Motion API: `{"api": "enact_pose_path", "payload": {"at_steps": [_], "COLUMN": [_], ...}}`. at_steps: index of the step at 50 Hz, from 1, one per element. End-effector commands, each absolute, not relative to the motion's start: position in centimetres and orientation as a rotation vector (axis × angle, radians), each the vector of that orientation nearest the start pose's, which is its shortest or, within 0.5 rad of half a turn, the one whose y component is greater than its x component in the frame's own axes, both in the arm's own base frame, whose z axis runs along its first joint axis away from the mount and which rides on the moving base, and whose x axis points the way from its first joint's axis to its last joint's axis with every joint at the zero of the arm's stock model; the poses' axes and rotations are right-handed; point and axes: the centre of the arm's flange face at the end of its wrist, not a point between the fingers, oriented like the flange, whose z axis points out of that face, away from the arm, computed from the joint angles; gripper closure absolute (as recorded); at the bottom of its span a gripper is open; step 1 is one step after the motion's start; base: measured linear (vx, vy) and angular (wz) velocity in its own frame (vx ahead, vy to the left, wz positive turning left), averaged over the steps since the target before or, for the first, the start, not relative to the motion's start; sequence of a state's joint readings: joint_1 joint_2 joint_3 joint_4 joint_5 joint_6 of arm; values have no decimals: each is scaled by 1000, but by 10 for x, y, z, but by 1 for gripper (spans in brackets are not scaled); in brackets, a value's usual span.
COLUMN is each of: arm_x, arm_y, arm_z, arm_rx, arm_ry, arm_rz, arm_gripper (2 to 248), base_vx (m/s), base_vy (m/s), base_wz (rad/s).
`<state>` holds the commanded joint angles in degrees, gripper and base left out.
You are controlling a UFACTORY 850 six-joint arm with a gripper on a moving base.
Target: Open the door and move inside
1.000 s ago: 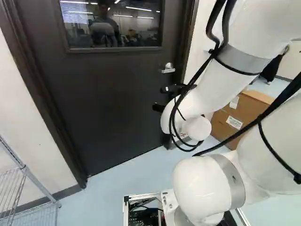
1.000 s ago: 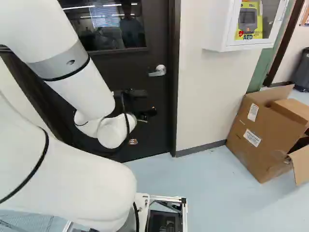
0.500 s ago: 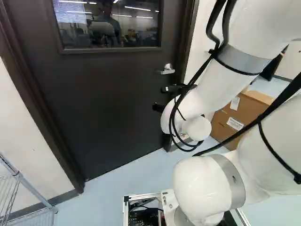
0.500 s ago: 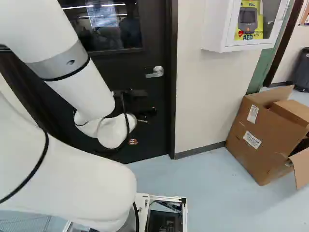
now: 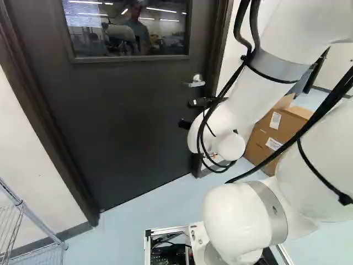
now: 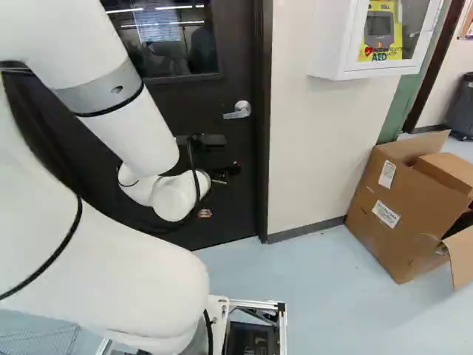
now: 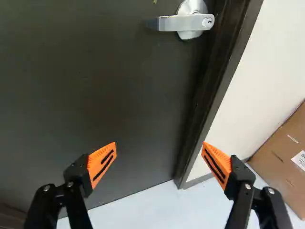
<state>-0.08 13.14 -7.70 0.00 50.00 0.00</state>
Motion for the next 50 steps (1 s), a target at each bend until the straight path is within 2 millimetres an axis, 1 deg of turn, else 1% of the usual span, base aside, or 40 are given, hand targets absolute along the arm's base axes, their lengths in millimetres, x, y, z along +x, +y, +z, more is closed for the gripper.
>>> {"api": "enact_pose_path", "payload": {"at_steps": [50], "arm_x": [338], "arm_y": [-4], "arm_z": [419], "arm_rx": [-2451], "arm_ry": [15], "arm_rz": [-1977], "arm_gripper": [3], "base_vx": [0], "base_vy": [0], "base_wz": [0]}}
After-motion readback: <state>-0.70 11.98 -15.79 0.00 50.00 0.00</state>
